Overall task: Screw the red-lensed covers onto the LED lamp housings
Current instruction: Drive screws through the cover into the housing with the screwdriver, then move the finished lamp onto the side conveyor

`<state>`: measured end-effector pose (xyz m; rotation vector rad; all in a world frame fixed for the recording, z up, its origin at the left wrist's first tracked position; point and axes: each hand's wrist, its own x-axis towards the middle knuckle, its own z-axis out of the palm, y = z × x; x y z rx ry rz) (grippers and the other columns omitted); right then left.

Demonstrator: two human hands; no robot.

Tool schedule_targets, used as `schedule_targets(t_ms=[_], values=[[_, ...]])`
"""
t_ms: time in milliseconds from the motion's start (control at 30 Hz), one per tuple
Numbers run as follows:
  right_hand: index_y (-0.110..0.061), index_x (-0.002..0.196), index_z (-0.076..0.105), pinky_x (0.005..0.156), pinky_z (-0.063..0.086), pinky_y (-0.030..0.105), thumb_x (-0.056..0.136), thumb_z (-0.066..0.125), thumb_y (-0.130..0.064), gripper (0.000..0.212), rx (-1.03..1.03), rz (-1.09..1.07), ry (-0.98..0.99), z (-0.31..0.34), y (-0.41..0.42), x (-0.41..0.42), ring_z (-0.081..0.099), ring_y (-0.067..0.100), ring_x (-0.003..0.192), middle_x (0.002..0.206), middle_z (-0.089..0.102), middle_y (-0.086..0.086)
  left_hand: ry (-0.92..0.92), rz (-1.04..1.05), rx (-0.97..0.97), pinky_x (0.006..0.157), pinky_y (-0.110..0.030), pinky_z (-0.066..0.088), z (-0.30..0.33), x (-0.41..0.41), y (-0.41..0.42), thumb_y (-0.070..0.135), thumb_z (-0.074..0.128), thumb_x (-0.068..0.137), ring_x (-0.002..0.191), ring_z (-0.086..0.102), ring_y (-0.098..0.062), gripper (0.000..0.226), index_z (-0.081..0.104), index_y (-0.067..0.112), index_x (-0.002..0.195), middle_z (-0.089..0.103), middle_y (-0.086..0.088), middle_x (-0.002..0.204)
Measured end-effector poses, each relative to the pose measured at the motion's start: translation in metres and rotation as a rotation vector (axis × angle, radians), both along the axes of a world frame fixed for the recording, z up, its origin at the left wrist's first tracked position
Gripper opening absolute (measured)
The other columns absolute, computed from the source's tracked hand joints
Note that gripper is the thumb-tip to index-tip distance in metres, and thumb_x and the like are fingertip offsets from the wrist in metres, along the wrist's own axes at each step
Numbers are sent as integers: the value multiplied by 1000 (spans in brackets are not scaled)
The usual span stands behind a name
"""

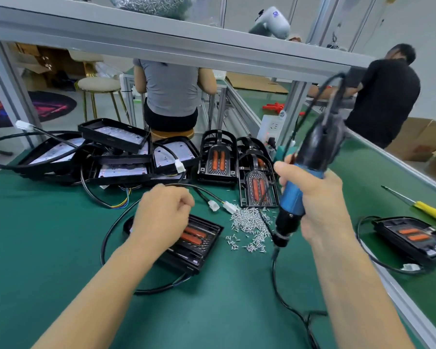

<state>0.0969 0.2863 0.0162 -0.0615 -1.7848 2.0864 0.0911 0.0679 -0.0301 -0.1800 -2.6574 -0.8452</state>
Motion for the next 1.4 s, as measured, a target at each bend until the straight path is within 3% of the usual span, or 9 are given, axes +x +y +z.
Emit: schedule_targets(t_ms=[133,300,433,667,900,1000,1167,1267,1400], values=[[-14,66,63,52,40,20,70,84,-16,22,340,-98,-141,-15,22,-14,48,11,52,56,57,-7,39,136,250,78,-32,41,-16,22,-33,5,58,88,87,57,-17,22,73,21,87,67,9,85],[-10,64,65,46,39,20,70,85,-30,29,550,-117,-335,-30,42,-28,46,14,45,51,59,-3,-278,297,1209,54,-20,52,-41,45,-72,2,45,96,61,56,-11,25,60,14,79,63,0,67],[3,70,70,59,46,27,73,79,-45,49,708,-92,-532,-38,58,-33,52,17,54,58,67,7,-427,333,1544,36,-12,42,-54,57,-89,6,36,97,35,51,-8,23,49,11,78,58,1,46],[-7,64,43,48,29,30,78,71,-57,59,1118,-169,-792,-58,85,-34,37,16,52,59,41,2,-222,132,1046,36,-11,36,-39,58,-53,-8,43,91,39,45,-6,25,62,5,81,60,1,54],[-13,68,43,51,32,26,81,68,-52,48,1259,-192,-916,-88,104,-23,54,22,72,72,51,2,-375,155,1160,33,-17,30,-39,59,-46,-9,38,86,37,39,-12,21,53,2,77,51,-9,58],[-17,68,45,56,34,26,81,65,-52,43,1293,-248,-927,-91,100,-23,56,25,78,71,50,0,-239,165,796,46,-22,40,-42,68,-39,-9,45,89,46,47,-14,30,62,12,75,64,-6,66],[-18,68,46,53,33,23,81,58,-63,48,1451,-282,-967,-95,94,-23,56,20,75,79,59,-1,272,-218,-55,57,-21,38,-30,83,18,4,46,77,62,46,-13,27,59,27,82,59,10,63],[-19,70,48,57,35,25,84,47,-74,57,1453,-263,-943,-97,96,-24,56,25,85,95,62,5,301,-349,-413,57,-25,28,-34,72,55,2,39,48,55,44,-16,32,62,19,63,50,3,49],[-14,108,51,68,38,30,84,37,-80,71,1439,-302,-897,-101,94,-20,58,26,100,108,62,8,148,-394,-731,64,-26,45,-44,54,84,6,53,42,59,54,-20,23,59,18,61,56,-1,49]])
